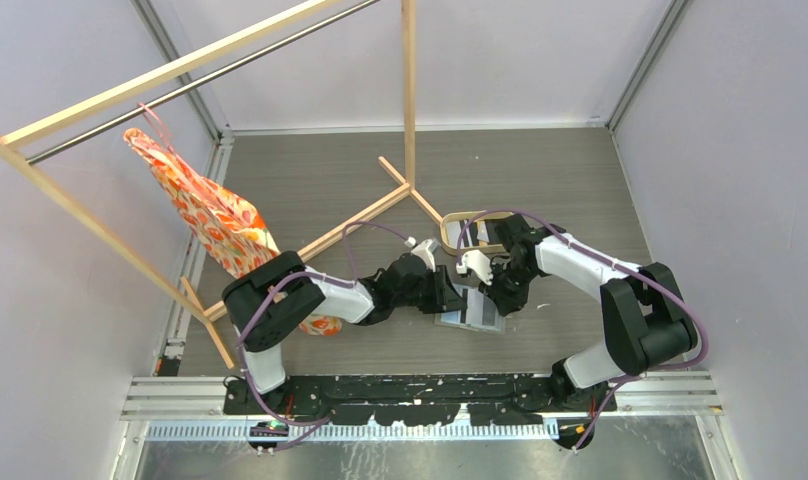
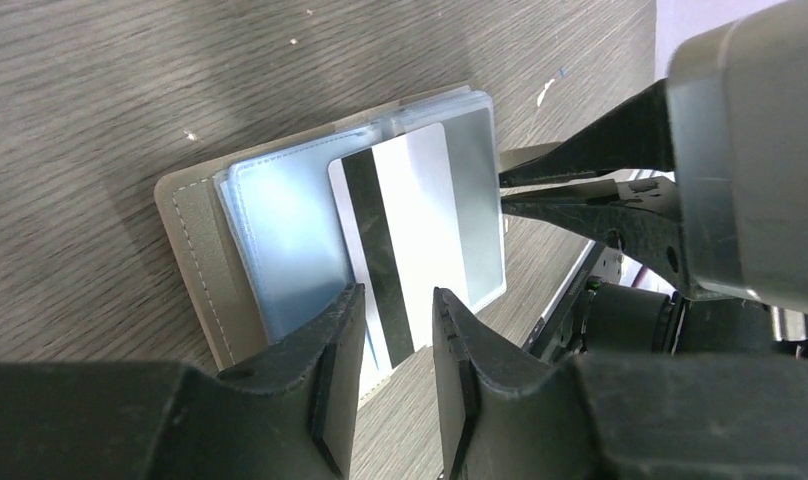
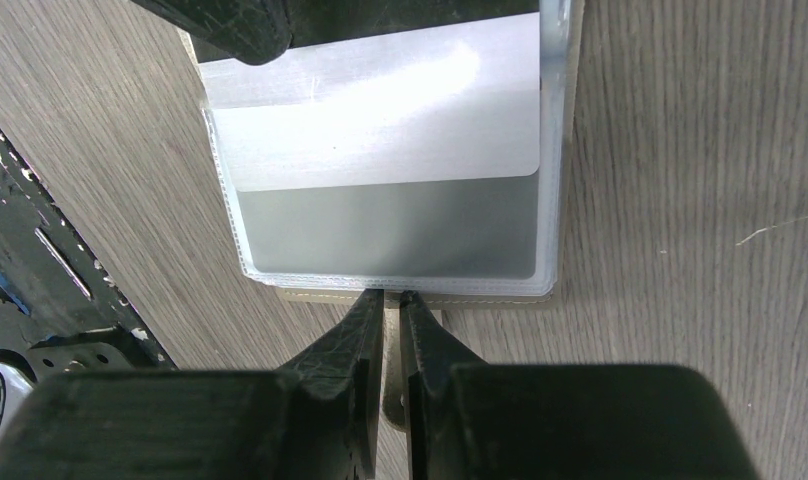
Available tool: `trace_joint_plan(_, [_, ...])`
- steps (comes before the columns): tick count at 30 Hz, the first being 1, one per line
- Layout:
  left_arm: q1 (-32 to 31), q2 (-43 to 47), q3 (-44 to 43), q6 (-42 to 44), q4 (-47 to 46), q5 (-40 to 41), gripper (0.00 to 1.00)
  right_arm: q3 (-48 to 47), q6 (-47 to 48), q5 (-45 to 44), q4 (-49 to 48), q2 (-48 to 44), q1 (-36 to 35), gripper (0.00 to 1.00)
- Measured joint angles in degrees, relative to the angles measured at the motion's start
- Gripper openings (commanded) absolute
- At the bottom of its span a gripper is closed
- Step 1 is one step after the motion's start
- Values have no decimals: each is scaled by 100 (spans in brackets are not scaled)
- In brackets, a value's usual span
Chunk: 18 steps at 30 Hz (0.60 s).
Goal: Put the credit cards into the card holder
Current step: Insert the credit card into the card holder.
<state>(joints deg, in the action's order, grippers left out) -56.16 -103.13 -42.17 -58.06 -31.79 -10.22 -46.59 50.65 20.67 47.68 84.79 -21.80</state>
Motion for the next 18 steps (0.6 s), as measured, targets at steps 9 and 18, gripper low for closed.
trace_joint_plan(9, [-4,-208,-114,-46,-15,-142,30,0,-4,20,-4,0,0,17])
trace_joint_plan(18, [-11,-409,-223,-179,-216,-306,30,0,-11,22,-7,0,0,17])
